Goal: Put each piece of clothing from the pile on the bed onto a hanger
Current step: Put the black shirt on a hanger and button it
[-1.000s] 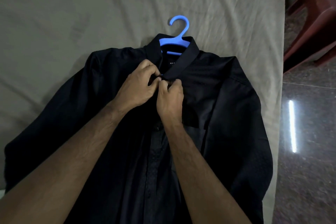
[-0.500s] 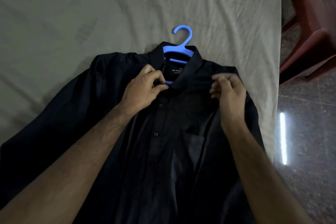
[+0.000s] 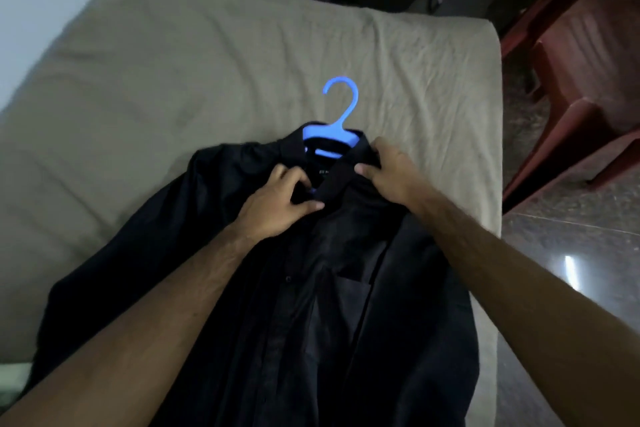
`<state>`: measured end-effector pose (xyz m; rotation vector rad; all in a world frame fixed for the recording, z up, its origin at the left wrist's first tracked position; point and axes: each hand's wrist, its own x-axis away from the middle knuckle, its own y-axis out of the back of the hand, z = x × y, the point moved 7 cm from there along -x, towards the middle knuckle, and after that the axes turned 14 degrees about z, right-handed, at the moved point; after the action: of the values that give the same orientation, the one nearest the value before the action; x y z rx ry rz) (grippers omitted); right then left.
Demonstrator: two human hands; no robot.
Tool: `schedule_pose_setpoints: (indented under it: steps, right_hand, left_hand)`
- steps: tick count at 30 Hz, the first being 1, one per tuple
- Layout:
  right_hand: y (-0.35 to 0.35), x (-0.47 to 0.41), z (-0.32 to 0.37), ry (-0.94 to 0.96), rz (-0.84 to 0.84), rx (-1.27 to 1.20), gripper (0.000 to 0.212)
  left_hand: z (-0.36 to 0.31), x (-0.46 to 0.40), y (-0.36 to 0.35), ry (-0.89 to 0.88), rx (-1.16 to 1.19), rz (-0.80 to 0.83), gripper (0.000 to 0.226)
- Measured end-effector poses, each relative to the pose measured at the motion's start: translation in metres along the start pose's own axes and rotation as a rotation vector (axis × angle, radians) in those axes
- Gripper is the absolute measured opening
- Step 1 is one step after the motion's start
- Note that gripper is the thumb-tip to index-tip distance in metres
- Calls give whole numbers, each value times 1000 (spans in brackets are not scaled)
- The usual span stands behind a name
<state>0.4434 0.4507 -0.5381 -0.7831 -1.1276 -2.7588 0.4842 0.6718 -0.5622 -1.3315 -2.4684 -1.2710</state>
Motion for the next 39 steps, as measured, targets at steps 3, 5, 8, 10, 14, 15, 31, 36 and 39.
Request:
schedule_pose_setpoints:
  steps: [3, 5, 8, 10, 14, 15, 31, 36, 39]
  right_hand:
    - [9, 32, 11, 107, -13, -79, 25]
    - [23, 59, 17, 177, 6, -199, 22]
    - [64, 106, 31, 295, 42, -315, 20]
    - [93, 138, 48, 386, 77, -354, 20]
    - [163, 194, 112, 533, 170, -279, 18]
    - [185, 207, 132, 579, 183, -246, 17]
    - [514, 346, 430, 935, -55, 138, 9]
    - [575, 384, 478, 1040, -191, 1, 6]
    - [606, 417, 492, 1062, -209, 80, 11]
  left_hand:
    - [-21, 36, 22, -11, 68, 0, 40]
    - [-45, 69, 53, 17, -5, -116, 28]
    - [-110, 119, 96, 16, -221, -341, 27]
    - [-163, 150, 111, 66, -407, -404, 35]
    - [-258, 209, 161, 233, -620, -554, 56]
    - [-288, 220, 180, 224, -636, -574, 55]
    - [-569, 373, 451, 159, -555, -798, 34]
    - [-625, 400, 489, 6, -531, -981, 15]
    - [-655, 416, 500, -25, -522, -1019, 11]
